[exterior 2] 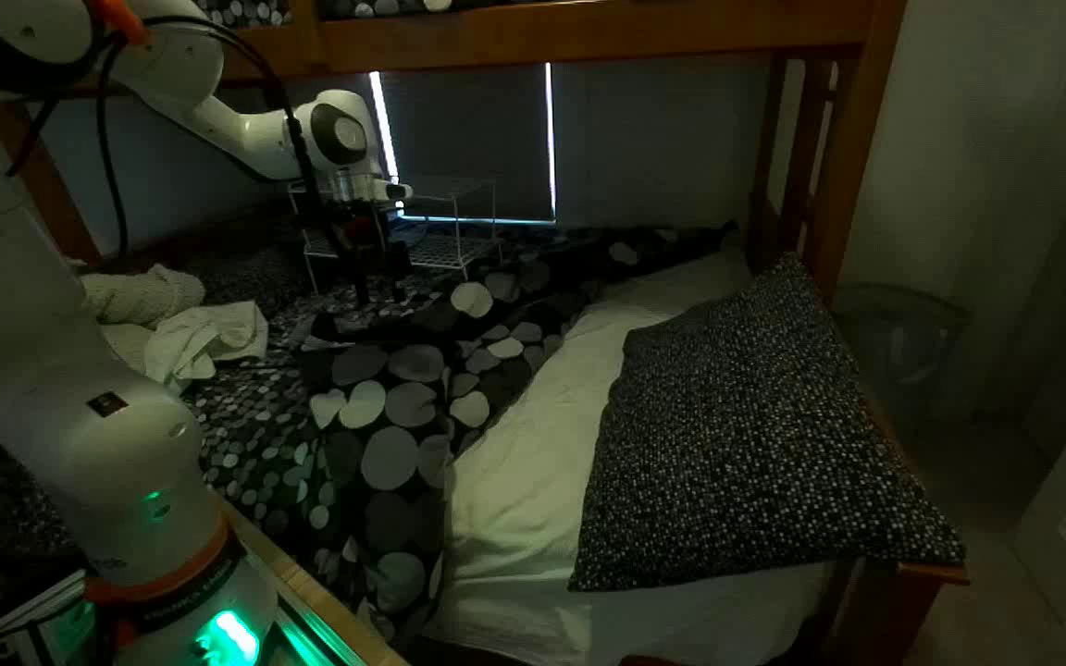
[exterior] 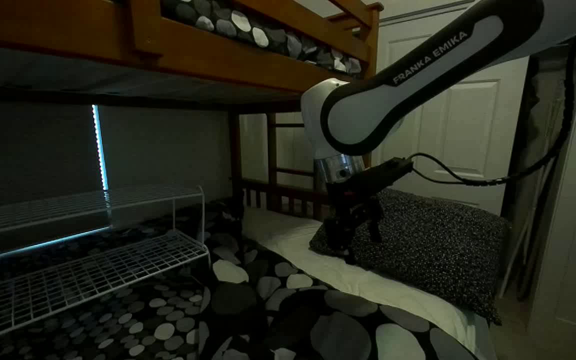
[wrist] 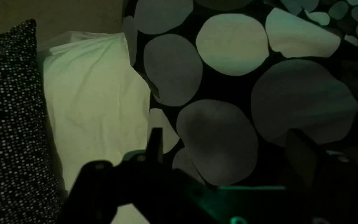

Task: Cover the non covered parts of the bed with the blanket

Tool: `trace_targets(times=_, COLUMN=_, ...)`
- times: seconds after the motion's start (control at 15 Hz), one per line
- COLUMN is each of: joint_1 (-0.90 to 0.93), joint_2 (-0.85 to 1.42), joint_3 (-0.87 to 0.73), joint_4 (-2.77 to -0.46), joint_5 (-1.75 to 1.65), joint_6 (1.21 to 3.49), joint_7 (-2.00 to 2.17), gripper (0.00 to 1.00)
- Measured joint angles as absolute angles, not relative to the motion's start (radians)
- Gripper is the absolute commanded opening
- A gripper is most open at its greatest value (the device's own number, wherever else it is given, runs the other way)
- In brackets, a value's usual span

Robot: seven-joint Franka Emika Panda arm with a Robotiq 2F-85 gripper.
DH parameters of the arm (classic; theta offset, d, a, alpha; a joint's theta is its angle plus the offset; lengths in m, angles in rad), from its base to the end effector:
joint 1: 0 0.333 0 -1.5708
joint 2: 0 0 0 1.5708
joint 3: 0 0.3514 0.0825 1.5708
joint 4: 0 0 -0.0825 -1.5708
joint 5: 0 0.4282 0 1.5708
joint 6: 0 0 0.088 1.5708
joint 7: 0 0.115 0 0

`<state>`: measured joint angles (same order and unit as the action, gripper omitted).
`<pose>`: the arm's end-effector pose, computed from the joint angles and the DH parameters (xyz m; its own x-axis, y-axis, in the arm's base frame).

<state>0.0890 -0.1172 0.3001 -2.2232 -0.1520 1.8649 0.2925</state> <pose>0.4762 0.1832 0.4101 0.9735 0.1272 -0.1902 0.1700 -0.9586 0.2285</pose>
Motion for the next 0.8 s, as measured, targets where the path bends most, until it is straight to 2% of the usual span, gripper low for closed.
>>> trace_targets(times=0.8, joint_1=0.101, joint_2=-0.115, joint_3=0.291, joint_4=-2.223, joint_5=-0.152, joint_6=1.866, joint_7=0.277, gripper=1.00)
